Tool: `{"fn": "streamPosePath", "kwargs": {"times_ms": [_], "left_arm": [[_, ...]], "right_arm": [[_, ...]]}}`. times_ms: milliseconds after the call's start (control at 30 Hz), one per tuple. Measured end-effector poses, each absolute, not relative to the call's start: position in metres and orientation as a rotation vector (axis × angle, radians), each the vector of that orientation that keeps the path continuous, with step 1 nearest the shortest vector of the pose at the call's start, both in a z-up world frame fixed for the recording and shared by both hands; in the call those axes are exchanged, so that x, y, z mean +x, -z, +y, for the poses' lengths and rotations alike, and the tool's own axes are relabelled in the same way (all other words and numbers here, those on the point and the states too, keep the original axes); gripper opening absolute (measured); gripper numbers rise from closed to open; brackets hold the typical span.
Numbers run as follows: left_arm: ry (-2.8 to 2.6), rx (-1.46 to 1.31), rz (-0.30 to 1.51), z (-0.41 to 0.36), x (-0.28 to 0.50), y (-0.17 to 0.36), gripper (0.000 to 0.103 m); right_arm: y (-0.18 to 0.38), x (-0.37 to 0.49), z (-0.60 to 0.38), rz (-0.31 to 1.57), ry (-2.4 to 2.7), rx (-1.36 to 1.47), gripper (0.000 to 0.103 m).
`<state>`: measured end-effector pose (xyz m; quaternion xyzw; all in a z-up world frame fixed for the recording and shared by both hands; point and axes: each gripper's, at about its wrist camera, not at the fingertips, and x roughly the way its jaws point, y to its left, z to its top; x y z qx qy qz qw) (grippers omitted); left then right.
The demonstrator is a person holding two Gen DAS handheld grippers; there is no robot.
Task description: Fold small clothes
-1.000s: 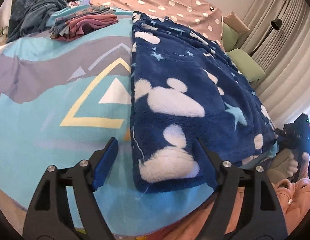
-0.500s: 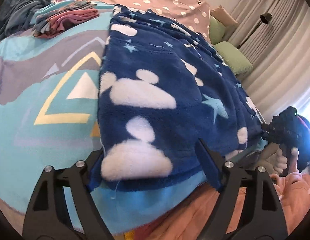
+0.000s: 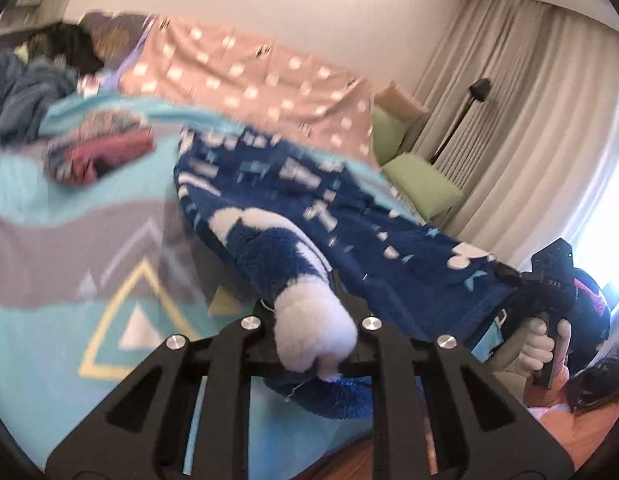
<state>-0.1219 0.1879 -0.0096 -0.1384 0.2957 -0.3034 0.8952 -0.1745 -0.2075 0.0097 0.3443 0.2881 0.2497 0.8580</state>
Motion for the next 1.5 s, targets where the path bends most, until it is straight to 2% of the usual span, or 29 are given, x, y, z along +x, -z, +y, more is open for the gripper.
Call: {"fn": "streamPosePath", "kwargs": {"times_ms": [233,367,467,600,733,1500], "left_arm": [[0.663,-0.325,0.484,0.208,-0.153,-0.042,0.014],[0.631,-0.274,0.368,0.214,-0.179,-0.075,0.014],[0.596,-0.243,0.37,0.209,-0.167,-0.074,0.015],[0.536,-0.292,0.475,0.202,-0.126,-0.048,0.015],[0.483,-0.295,0.53,0.196,-0.093,-0.029,0.015],[0.45,-0.232,0.535,0.168,0.018,-0.048,0.016]], "right_arm": [[-0.061,-0.208,-0.23,0.412,-0.541,0.74,0.015],[-0.097,-0.237,-0.242,0.282,-0.486,0.627,0.014],[-0.092,-0.224,-0.243,0.31,-0.393,0.556,0.014],[-0.056,-0.176,-0.247,0.418,-0.317,0.608,0.015],[-0.044,-0.144,-0.241,0.442,-0.228,0.547,0.015],[-0.048,-0.044,-0.237,0.436,-0.146,0.432,0.015]]}}
